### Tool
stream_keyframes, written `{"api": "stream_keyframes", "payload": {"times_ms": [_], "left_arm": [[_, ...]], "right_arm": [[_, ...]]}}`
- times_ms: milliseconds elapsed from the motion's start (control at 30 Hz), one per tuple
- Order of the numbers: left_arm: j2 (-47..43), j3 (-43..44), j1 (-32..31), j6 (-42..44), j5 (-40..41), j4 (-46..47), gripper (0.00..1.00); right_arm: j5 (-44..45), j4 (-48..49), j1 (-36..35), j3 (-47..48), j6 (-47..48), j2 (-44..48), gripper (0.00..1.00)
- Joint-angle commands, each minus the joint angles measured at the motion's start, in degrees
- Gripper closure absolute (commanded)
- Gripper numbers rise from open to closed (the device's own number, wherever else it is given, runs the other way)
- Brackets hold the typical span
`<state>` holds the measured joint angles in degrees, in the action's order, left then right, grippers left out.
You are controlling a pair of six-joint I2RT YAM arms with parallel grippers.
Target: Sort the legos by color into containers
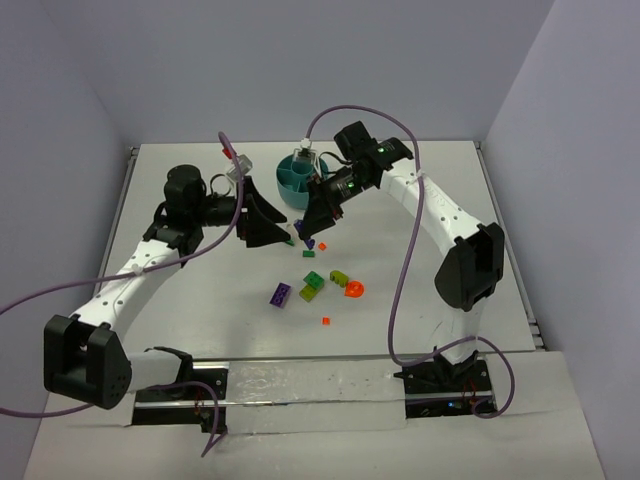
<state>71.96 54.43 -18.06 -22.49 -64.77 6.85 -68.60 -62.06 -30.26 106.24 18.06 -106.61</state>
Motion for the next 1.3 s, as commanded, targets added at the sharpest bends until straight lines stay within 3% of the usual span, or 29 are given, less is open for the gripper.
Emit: {"api": "stream_keyframes", "payload": {"times_ms": [0,167,367,467,500,533,600,1267], "left_arm": [[0.7,2.1,-1.3,-2.0,-0.1,4.2,0.09],[1.1,1.9,-1.4,-2.6,-0.6,5.2,0.2],[1.0,0.8,-1.4,-4.3,-2.0,7.1,0.46],[1.0,0.6,-1.4,-3.8,-2.4,6.4,0.7],[0.9,0.7,-1.4,-3.3,-2.3,5.9,0.71],[0.9,0.9,-1.4,-2.5,-2.2,4.7,0.87],[1.1,1.4,-1.4,-1.2,-1.9,2.4,0.99],[-0.4,1.7,0.8,17.3,-0.7,-18.5,1.0]], "right_arm": [[-1.3,1.0,-1.2,1.4,0.7,3.5,1.0],[-1.8,0.9,-1.3,1.4,0.8,3.7,1.0],[-1.9,0.8,-1.4,1.5,1.0,3.9,1.0],[-1.9,0.9,-1.3,1.4,1.1,4.1,1.0],[-1.9,0.9,-1.3,1.3,1.1,4.1,1.0],[-1.9,0.9,-1.3,1.3,1.2,4.4,1.0],[-1.9,1.0,-1.2,1.2,1.4,4.7,1.0],[-3.2,1.0,2.7,-2.0,2.3,9.5,1.0]]}}
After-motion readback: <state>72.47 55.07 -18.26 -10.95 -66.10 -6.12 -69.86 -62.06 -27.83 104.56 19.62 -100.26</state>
